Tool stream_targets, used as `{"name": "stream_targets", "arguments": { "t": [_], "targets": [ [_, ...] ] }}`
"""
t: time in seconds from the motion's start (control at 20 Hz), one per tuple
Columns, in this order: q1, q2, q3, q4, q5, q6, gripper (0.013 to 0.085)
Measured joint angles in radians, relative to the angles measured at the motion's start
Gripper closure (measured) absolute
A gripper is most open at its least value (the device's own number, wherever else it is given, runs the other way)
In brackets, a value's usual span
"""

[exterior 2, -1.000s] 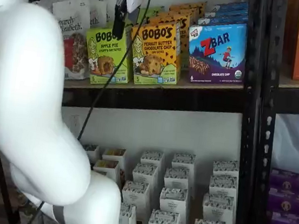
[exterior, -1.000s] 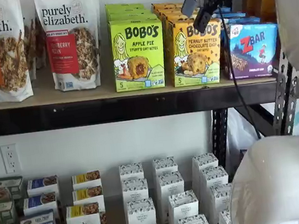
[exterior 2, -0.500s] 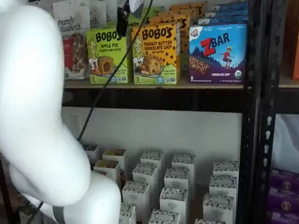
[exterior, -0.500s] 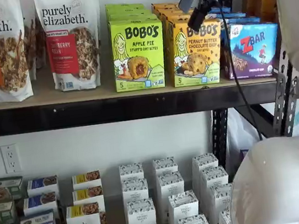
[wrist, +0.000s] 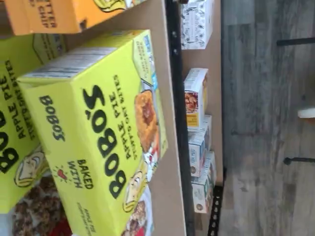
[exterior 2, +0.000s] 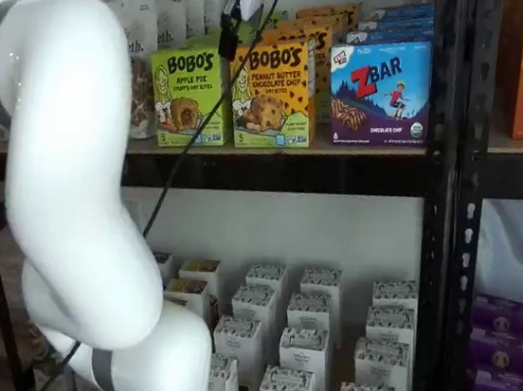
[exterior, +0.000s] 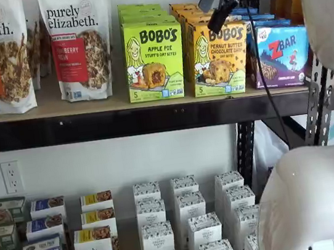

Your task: Pick up the orange box on the top shelf, the fifth box from the left

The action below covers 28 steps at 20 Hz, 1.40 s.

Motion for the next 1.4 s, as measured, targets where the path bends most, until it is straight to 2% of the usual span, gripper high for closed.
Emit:
{"name": "stream_targets", "arguments": {
  "t": [0.25,0.65,0.95,1.4],
  "targets": [
    [0.012,0.019,-0.006,0.003,-0.041,0.004,0.0130],
    [0.059,0.041,0.000,-0.056,-0.109,0.020,0.0130],
    [0.084,0.078,-0.034,-0.114,-0.076,0.033,0.0130],
    [0.108,0.100,-0.053,-0.167,-0.070,0.047,0.0130]
  ]
}}
